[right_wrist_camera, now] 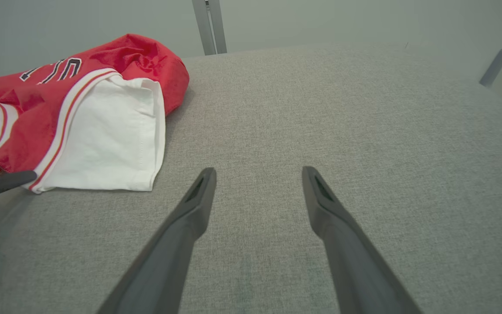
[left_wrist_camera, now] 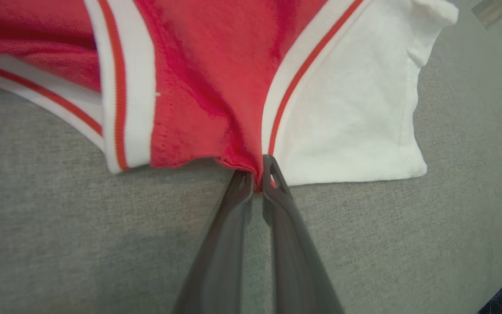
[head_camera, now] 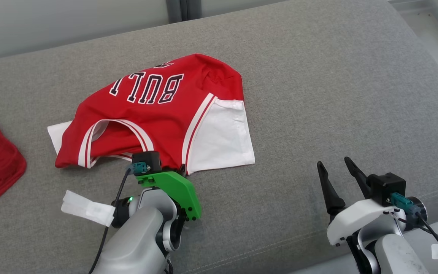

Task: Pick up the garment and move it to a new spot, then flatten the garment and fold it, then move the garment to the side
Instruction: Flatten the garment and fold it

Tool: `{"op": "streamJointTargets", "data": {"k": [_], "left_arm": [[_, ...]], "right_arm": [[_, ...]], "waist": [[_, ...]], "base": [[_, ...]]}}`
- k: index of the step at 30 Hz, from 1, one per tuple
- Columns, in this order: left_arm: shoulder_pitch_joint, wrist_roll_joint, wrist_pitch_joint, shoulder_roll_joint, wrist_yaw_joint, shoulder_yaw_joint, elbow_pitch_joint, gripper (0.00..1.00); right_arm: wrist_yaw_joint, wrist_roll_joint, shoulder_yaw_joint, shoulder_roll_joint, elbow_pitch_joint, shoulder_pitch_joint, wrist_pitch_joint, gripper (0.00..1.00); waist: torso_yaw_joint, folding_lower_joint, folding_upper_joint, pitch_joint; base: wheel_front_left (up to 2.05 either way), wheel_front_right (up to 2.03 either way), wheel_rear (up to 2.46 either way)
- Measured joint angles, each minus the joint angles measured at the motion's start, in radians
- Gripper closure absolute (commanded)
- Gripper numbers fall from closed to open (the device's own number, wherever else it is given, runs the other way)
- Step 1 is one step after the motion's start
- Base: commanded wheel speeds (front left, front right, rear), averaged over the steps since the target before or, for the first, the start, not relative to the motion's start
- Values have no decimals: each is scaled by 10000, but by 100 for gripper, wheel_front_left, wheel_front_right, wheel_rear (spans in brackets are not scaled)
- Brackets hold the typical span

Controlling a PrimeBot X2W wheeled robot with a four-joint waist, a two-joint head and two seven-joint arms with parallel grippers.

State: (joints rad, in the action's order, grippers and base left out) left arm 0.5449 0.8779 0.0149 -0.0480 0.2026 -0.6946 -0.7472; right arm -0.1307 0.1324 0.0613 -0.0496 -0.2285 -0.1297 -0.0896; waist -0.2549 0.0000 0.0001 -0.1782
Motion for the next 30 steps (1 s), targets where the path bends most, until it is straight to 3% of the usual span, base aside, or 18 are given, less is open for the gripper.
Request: {"op": "streamJointTargets", "data": {"k": [5,10,22,30], "left_arm": [[65,-10,-403,-115,-13,127,286,100],[-58,4,-616,-732,253,439,1214,100],[-1941,86,290,-3187,2013,1151,4913,100],[-2383,-424,882,-4372,3126,1149,5540,100]], "right_arm": [[0,59,-48,0,-119,-9,-54,0],[0,73,-96,0,-234,-21,-92,0],[0,69,-311,2,-259,153,-86,0],[0,2,-282,2,-224,224,4,0]], "waist": [[187,0,0,86],[382,0,0,283],[880,0,0,806],[955,1,0,1037]], "base": [[0,0,0],[0,0,0],[0,0,0],[0,0,0]]}}
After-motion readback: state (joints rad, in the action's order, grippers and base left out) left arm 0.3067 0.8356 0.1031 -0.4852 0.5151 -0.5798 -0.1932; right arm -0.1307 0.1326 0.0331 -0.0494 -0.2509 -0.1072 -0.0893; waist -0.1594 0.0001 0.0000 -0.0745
